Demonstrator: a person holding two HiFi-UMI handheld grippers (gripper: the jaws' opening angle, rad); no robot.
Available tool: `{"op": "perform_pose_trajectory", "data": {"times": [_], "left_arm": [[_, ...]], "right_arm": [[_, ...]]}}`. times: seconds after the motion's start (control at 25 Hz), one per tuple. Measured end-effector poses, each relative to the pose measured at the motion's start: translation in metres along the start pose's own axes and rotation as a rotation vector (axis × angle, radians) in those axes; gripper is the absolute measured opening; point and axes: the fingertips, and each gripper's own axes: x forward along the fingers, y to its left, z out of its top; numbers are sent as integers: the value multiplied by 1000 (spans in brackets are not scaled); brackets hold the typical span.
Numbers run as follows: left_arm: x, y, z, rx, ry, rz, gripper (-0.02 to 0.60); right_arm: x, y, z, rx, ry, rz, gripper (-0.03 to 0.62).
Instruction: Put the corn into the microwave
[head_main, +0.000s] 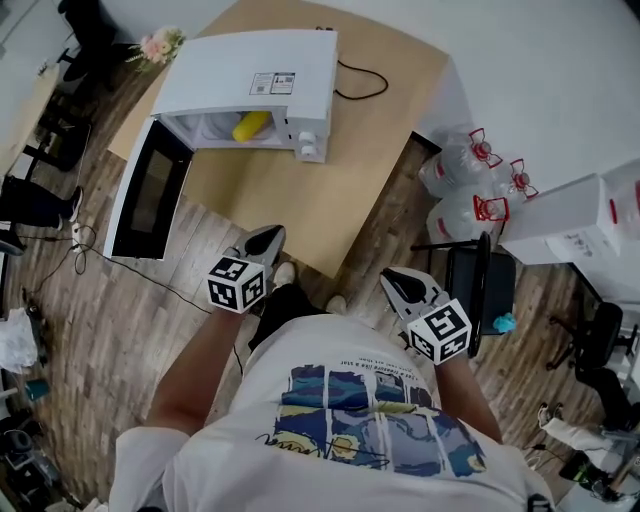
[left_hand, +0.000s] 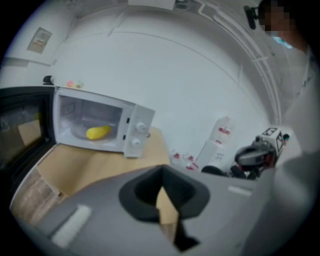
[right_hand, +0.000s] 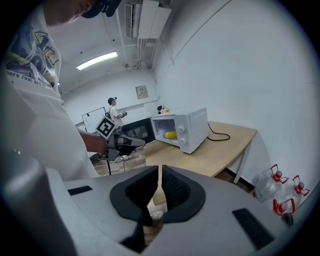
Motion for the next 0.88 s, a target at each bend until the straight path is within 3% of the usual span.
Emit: {"op": "perform_pose_trajectory", "data": {"times": [0.12, 0.4, 0.88], "left_arm": [[-5, -36, -8, 18, 37, -56, 9], [-9, -92, -3, 73, 36, -137, 9], [-12, -123, -2, 88, 28, -178, 9]], "right_arm": [[-8, 4, -1, -6, -5, 1, 25], [-28, 3, -6, -15, -16, 0, 21], [-43, 11, -15, -18, -35, 4, 15]]}}
